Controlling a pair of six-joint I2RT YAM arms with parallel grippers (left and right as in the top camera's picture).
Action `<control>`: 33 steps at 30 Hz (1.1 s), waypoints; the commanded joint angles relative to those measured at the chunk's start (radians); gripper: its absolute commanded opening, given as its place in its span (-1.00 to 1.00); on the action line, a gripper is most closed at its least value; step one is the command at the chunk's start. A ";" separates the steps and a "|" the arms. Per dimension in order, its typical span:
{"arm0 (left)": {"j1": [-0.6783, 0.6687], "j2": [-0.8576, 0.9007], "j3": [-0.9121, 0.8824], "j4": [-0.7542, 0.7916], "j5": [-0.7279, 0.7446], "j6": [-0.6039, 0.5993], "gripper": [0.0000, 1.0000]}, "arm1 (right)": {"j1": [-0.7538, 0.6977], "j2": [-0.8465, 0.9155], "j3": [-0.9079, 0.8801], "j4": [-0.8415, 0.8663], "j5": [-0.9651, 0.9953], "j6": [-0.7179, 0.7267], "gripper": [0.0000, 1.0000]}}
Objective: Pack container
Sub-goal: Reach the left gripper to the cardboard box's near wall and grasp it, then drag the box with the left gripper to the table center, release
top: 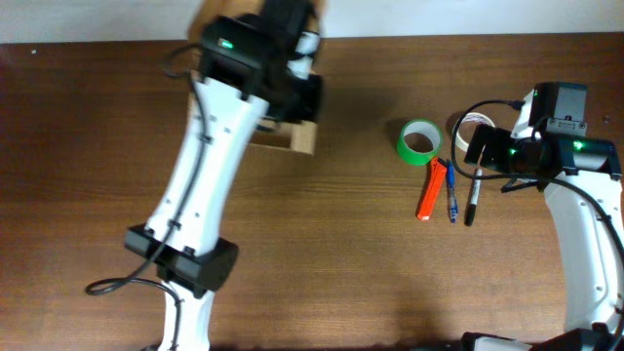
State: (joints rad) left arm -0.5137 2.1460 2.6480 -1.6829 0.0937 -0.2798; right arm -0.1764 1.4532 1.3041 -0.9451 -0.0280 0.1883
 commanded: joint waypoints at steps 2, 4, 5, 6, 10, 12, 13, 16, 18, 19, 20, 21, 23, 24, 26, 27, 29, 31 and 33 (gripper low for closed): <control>-0.148 0.019 0.011 0.037 -0.056 -0.156 -0.97 | -0.007 0.008 0.008 -0.002 -0.010 0.033 0.98; -0.198 0.041 0.011 0.049 -0.057 -0.157 -0.97 | -0.007 0.008 0.008 -0.001 -0.013 0.036 0.98; -0.218 0.055 0.011 0.051 -0.057 -0.157 -0.97 | -0.007 0.008 0.008 -0.001 -0.013 0.038 0.98; -0.235 0.071 0.011 0.051 -0.058 -0.156 -0.97 | -0.007 0.008 0.008 -0.002 -0.013 0.038 0.98; -0.266 0.147 0.011 0.042 -0.067 -0.151 -0.97 | -0.007 0.008 0.008 -0.002 -0.014 0.038 0.98; -0.269 0.191 0.011 0.040 -0.068 -0.134 -0.97 | -0.007 0.008 0.008 -0.002 -0.014 0.038 0.98; -0.269 0.214 0.011 0.040 -0.068 -0.124 -0.97 | -0.007 0.008 0.008 -0.002 -0.014 0.038 0.98; -0.269 0.277 0.011 0.040 -0.106 -0.115 -0.97 | -0.007 0.008 0.008 -0.002 -0.014 0.038 0.98; -0.269 0.315 0.011 0.046 -0.121 -0.101 -0.97 | -0.007 0.008 0.008 -0.002 -0.014 0.038 0.98; -0.269 0.344 0.011 0.056 -0.120 -0.085 -0.96 | -0.007 0.008 0.008 -0.002 -0.014 0.038 0.98; -0.269 0.360 0.011 0.060 -0.121 -0.082 -0.96 | -0.007 0.008 0.008 -0.002 -0.014 0.038 0.98; -0.269 0.375 0.011 0.067 -0.120 -0.077 -0.97 | -0.007 0.008 0.008 -0.002 -0.014 0.038 0.98; -0.269 0.400 0.011 0.083 -0.120 -0.063 -0.97 | -0.007 0.008 0.008 -0.002 -0.014 0.038 0.98; -0.269 0.410 0.011 0.092 -0.121 -0.062 -0.96 | -0.007 0.008 0.008 -0.002 -0.014 0.038 0.98; -0.269 0.426 0.011 0.110 -0.130 -0.057 -0.96 | -0.007 0.008 0.008 -0.002 -0.014 0.038 0.98; -0.269 0.435 0.011 0.121 -0.132 -0.048 -0.97 | -0.007 0.008 0.008 -0.002 -0.014 0.038 0.99; -0.269 0.444 0.010 0.137 -0.142 -0.038 -0.96 | -0.007 0.008 0.008 -0.002 -0.014 0.038 0.98; -0.269 0.457 0.010 0.151 -0.143 -0.028 -0.96 | -0.007 0.008 0.008 -0.002 -0.014 0.038 0.98; -0.269 0.469 0.010 0.157 -0.143 -0.025 -0.96 | -0.007 0.008 0.008 -0.002 -0.014 0.038 0.98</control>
State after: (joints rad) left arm -0.7860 2.5858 2.6480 -1.5356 -0.0235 -0.3359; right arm -0.1764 1.4532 1.3045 -0.9459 -0.0284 0.2146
